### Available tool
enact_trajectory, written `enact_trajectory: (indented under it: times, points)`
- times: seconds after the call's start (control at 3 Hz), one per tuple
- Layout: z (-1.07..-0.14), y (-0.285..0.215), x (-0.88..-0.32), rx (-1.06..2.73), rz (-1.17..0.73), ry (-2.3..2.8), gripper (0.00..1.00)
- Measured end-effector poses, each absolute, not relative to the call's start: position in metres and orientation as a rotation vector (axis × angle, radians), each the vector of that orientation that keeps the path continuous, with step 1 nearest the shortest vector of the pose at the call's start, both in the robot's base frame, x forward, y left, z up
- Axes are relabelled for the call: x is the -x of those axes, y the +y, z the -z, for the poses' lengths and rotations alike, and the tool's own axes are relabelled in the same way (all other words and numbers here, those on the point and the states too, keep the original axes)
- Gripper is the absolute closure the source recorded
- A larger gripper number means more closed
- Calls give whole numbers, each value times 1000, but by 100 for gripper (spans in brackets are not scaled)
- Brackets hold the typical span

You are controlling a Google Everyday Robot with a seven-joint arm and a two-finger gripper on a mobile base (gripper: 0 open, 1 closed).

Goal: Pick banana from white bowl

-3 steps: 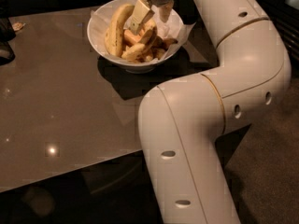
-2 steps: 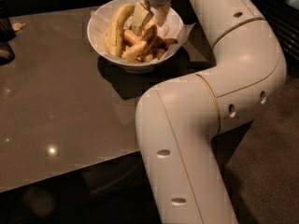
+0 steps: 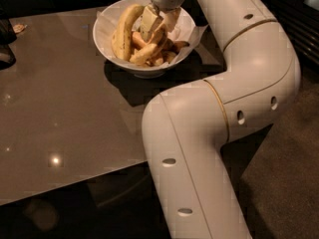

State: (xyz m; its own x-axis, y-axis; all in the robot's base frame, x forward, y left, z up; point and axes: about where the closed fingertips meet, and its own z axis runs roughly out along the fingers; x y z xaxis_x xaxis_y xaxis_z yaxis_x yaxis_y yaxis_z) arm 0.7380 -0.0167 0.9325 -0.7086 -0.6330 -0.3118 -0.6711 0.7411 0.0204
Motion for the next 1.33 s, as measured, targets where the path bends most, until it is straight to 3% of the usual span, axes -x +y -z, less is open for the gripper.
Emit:
enact_trajectory:
  times: [1.0, 1.33]
  points:
    - [-916, -19, -740, 1013, -198, 2696, 100]
    - [-923, -19, -741, 1013, -198, 2696, 100]
